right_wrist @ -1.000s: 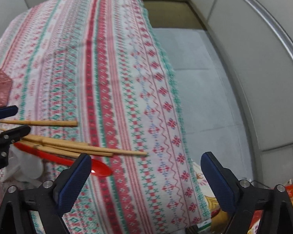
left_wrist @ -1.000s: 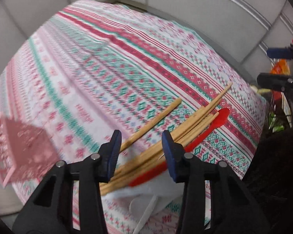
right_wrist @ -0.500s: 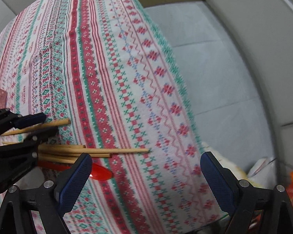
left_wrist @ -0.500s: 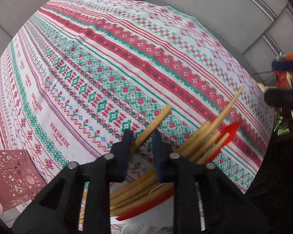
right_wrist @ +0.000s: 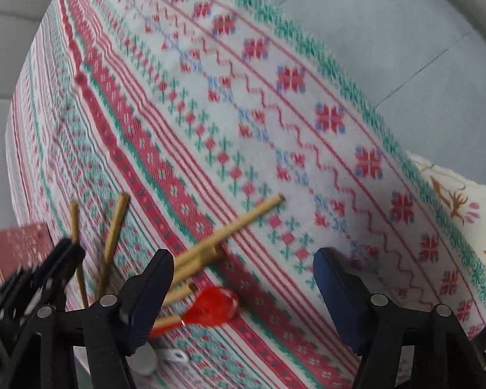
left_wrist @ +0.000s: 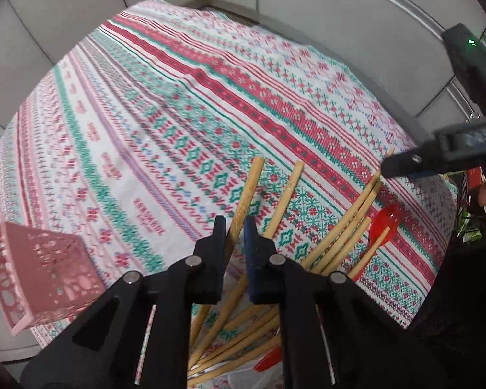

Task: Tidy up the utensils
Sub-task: 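Close the left tool on one wooden chopstick while the right tool grasps another chopstick, then lift the chopsticks upright and carry both tools over the pink basket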

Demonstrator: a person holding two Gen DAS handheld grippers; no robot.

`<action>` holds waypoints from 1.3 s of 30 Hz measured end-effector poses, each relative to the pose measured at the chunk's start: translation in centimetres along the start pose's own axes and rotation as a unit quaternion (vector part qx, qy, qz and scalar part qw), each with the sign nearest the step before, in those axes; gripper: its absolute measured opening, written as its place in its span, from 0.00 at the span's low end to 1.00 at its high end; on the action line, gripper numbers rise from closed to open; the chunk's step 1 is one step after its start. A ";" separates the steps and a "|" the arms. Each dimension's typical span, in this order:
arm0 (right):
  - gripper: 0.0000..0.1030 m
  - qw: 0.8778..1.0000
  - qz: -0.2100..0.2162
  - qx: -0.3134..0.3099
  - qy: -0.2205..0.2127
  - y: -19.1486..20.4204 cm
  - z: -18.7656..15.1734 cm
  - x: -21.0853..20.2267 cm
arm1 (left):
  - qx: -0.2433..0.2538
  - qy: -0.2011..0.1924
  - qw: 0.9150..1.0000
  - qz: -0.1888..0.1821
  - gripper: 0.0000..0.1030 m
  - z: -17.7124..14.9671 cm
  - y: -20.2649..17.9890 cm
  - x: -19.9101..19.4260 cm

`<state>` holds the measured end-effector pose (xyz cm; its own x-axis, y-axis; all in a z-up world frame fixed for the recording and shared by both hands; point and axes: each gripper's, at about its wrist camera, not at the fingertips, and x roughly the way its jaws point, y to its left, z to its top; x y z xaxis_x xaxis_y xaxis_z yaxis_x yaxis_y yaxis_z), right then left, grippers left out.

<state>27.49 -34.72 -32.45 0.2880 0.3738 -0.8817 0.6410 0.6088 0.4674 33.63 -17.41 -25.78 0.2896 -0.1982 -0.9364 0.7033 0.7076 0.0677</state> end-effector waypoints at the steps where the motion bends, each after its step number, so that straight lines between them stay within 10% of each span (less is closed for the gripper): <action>1: 0.69 1.000 -0.005 0.003 -0.003 0.3 0.2 0.2 | -0.002 -0.004 1.000 0.003 0.11 -0.2 0.1 -0.4; 11: 0.61 0.992 -0.097 -0.028 -0.074 5.7 1.3 1.5 | -0.038 -0.056 0.998 0.016 0.11 -3.0 0.7 -4.7; 17: 0.27 0.985 -0.131 -0.018 -0.107 7.0 1.9 2.1 | -0.042 -0.076 0.996 0.027 0.09 -4.3 1.1 -6.6; 31: 0.00 0.992 -0.038 0.042 -0.112 5.3 4.4 1.4 | -0.084 -0.111 0.990 0.024 0.08 -5.6 3.4 -9.8; 39: 0.05 0.995 0.025 0.068 -0.062 4.8 5.2 2.1 | -0.112 -0.132 0.985 0.015 0.08 -6.5 4.6 -11.8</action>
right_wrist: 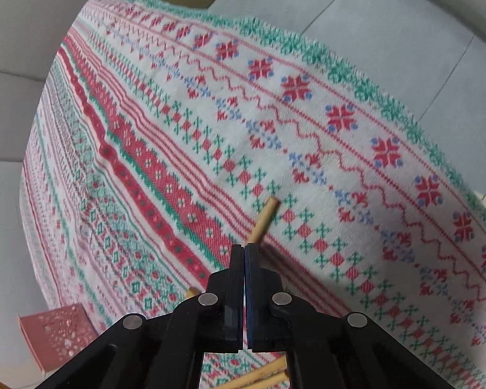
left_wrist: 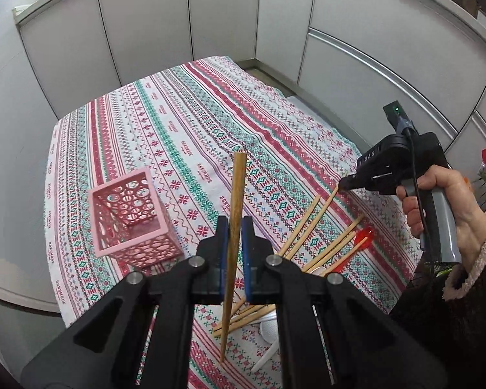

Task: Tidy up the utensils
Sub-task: 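Lift the chopsticks upright and carry both tools over the pink basket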

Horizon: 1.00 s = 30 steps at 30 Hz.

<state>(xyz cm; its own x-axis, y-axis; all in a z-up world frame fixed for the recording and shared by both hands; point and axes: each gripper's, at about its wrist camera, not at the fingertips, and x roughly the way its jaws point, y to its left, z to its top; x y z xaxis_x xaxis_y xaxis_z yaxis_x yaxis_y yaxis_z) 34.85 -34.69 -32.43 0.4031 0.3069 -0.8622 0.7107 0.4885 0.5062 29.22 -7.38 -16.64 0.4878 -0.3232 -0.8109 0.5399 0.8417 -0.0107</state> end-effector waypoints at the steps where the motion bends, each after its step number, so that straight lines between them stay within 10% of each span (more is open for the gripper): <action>1: 0.07 1.000 -0.008 0.000 0.001 -0.1 -0.2 -0.1 | 0.000 0.000 1.000 0.000 0.08 0.0 0.0 -0.1; 5: 0.43 0.999 -0.044 0.003 -0.024 -0.3 -0.9 -1.1 | -0.002 0.000 1.000 0.002 0.08 0.0 0.0 0.0; 16: 0.14 0.971 -0.198 -0.072 -0.110 5.1 -2.0 1.1 | -0.003 0.001 1.000 0.018 0.08 -0.5 0.8 -0.3; 30: 0.08 0.992 -0.059 -0.025 -0.113 4.0 -2.2 -2.2 | -0.023 -0.016 1.000 0.013 0.08 -0.4 1.9 -2.1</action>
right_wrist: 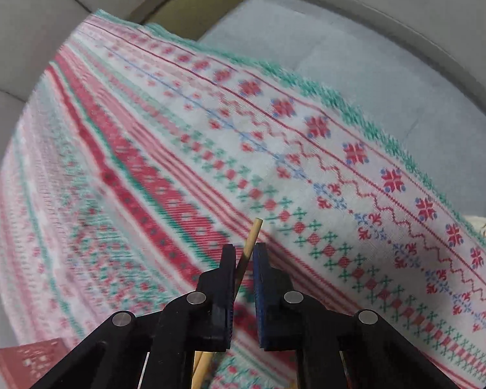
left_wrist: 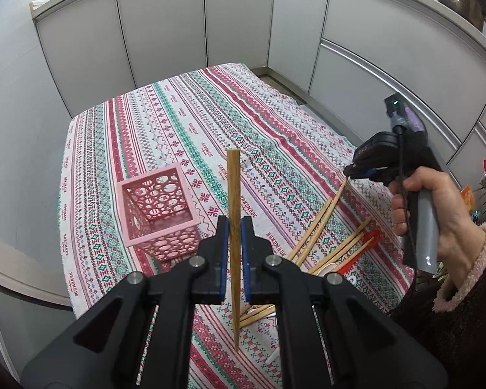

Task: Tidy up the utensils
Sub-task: 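Lift the chopsticks upright and carry both tools over the pink basket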

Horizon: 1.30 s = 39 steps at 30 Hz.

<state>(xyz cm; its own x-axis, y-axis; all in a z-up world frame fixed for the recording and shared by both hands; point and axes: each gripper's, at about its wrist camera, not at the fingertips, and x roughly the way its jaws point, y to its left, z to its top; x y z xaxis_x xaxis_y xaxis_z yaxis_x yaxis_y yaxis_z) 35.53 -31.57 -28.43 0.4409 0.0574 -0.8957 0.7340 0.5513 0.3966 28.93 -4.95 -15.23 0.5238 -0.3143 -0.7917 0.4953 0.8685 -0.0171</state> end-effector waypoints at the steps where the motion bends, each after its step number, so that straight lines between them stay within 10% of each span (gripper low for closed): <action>1: 0.08 1.000 0.013 -0.008 -0.005 0.1 -0.1 -0.8 | -0.001 -0.002 1.000 -0.001 0.08 0.1 0.0 -0.2; 16: 0.04 0.969 0.136 -0.164 -0.126 4.7 -3.9 -14.3 | -0.021 -0.101 0.995 0.000 0.08 1.2 0.8 -6.5; 26: 0.04 0.930 0.215 -0.221 -0.199 7.6 -5.8 -20.3 | -0.076 -0.212 0.973 0.046 0.07 3.0 3.9 -11.5; 39: 0.04 0.896 0.299 -0.244 -0.218 12.0 -7.8 -22.1 | -0.107 -0.229 0.964 0.082 0.07 3.8 6.7 -9.6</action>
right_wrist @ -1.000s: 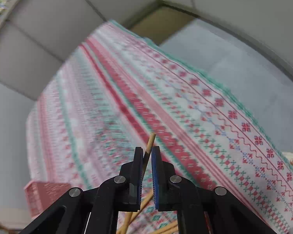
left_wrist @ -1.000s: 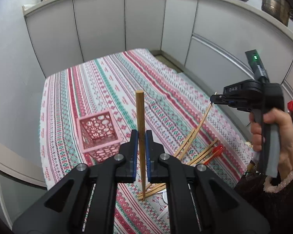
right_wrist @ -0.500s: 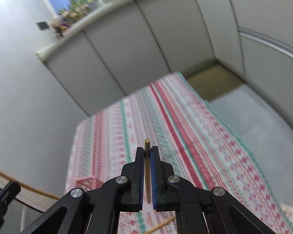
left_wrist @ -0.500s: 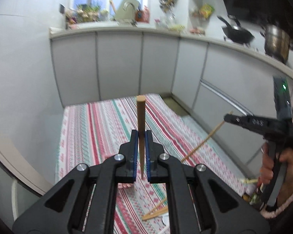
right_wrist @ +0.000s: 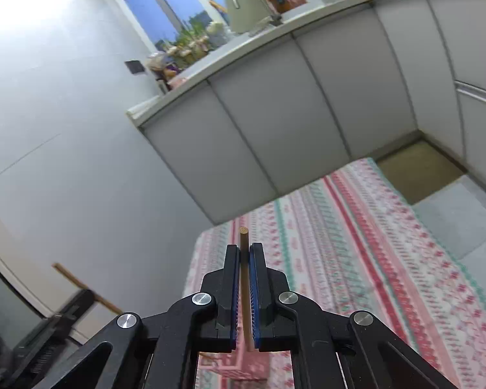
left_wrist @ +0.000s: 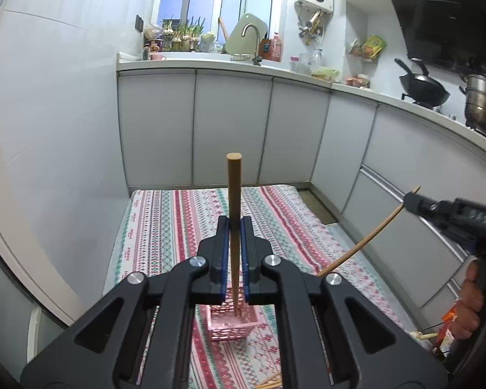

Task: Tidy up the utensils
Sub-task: 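Lift the chopsticks upright and carry both tools over the pink basket, then lower the chopsticks into the pink basket and open both tools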

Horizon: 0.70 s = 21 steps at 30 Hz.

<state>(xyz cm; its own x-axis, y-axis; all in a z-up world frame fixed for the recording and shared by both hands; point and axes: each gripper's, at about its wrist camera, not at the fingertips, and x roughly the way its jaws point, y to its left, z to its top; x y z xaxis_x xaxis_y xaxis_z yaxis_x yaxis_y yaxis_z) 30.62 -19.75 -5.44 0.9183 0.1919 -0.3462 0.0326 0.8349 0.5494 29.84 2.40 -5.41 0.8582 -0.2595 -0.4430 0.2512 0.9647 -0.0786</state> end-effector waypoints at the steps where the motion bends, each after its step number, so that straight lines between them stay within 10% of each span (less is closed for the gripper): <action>1: 0.04 1.000 0.002 0.000 0.000 0.1 -0.1 0.2 | -0.001 0.002 1.000 0.002 0.07 -0.1 0.1 0.3; 21: 0.05 0.995 -0.004 -0.058 0.082 2.3 -4.3 9.6 | -0.001 0.086 0.996 0.018 0.07 -3.4 1.6 6.6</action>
<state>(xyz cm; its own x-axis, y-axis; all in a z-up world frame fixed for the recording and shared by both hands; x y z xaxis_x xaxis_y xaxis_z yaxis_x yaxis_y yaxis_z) 37.85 -13.75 -10.76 0.8411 0.2595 -0.4747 -0.0159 0.8890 0.4577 34.41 2.38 -11.55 0.7764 -0.2144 -0.5926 0.2213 0.9732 -0.0622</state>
